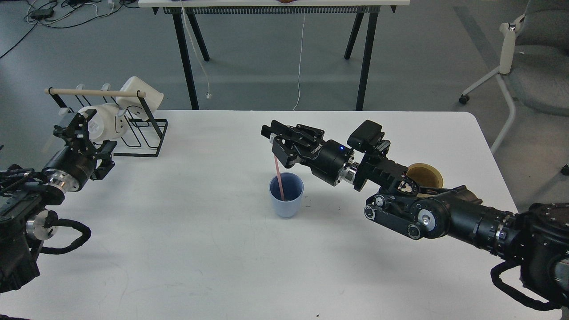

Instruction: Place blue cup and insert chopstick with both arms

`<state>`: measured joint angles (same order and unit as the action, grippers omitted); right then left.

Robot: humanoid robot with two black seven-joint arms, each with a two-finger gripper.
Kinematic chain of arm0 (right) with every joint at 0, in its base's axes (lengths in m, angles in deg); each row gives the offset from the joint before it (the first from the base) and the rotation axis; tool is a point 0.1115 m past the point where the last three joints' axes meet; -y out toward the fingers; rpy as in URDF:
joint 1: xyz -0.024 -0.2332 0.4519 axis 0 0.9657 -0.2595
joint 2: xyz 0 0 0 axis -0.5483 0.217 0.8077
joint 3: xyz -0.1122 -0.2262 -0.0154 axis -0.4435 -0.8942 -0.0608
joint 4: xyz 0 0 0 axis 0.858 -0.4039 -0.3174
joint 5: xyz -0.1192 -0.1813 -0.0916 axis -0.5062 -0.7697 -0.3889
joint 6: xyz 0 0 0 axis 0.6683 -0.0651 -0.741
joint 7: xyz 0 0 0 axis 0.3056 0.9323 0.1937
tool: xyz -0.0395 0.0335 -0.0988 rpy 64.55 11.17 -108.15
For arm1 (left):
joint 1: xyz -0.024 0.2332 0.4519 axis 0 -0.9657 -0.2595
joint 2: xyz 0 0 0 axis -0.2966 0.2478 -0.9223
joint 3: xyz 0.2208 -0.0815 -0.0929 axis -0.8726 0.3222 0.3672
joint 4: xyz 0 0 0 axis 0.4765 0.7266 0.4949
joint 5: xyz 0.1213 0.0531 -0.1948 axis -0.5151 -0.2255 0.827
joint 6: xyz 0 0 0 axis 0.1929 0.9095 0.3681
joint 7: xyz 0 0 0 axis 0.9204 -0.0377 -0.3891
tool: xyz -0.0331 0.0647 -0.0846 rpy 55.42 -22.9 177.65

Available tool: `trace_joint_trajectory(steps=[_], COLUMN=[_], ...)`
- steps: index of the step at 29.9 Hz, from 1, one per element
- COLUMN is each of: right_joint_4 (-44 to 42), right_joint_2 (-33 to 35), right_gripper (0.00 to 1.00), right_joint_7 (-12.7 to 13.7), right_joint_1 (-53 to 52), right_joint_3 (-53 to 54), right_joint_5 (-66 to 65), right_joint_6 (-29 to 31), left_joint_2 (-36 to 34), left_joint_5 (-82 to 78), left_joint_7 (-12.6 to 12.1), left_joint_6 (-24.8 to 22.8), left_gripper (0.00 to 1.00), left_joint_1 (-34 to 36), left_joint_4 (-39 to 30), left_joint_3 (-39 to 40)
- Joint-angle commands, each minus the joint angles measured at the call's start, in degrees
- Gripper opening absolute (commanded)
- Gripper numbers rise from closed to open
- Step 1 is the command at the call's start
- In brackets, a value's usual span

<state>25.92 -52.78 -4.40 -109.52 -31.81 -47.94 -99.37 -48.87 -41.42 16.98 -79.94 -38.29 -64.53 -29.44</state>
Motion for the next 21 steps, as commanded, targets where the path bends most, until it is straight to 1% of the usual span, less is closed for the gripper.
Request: trace_joint_trajectory(steps=[1, 3, 9, 13, 17, 21], right_joint_4=[0.38, 0.65, 0.47, -0.4, -1.81, -2.34], right_joint_2=[0.08, 0.17, -0.18, -2.99, -0.98, 0.34], right_gripper=[0.99, 0.99, 0.99, 0.99, 0.99, 0.99], right_joint_7=[0.0, 0.0, 0.0, 0.0, 0.0, 0.0], right_joint_1=[-0.4, -0.58, -1.89, -2.77, -4.71, -3.22], right_joint_3=[0.73, 2.56, 14.87, 17.86, 21.38, 24.72], right_joint_5=[0.21, 0.39, 1.18, 8.1, 15.14, 19.88], right_joint_6=[0.0, 0.0, 0.0, 0.0, 0.0, 0.0], left_joint_2=[0.1, 0.19, 0.46, -0.07, -0.25, -0.6], left_joint_5=[0.0, 0.0, 0.0, 0.79, 0.97, 1.05], left_joint_7=[0.0, 0.0, 0.0, 0.0, 0.0, 0.0], left_joint_6=[0.0, 0.0, 0.0, 0.0, 0.0, 0.0], left_gripper=[1.0, 1.0, 1.0, 1.0, 1.0, 1.0], left_joint_1=[0.09, 0.17, 0.7, 0.79, 0.7, 1.05], left_joint_4=[0.0, 0.0, -0.61, -0.7, -0.52, -0.52], left_joint_3=[0.08, 0.08, 0.08, -0.1, -0.19, -0.01])
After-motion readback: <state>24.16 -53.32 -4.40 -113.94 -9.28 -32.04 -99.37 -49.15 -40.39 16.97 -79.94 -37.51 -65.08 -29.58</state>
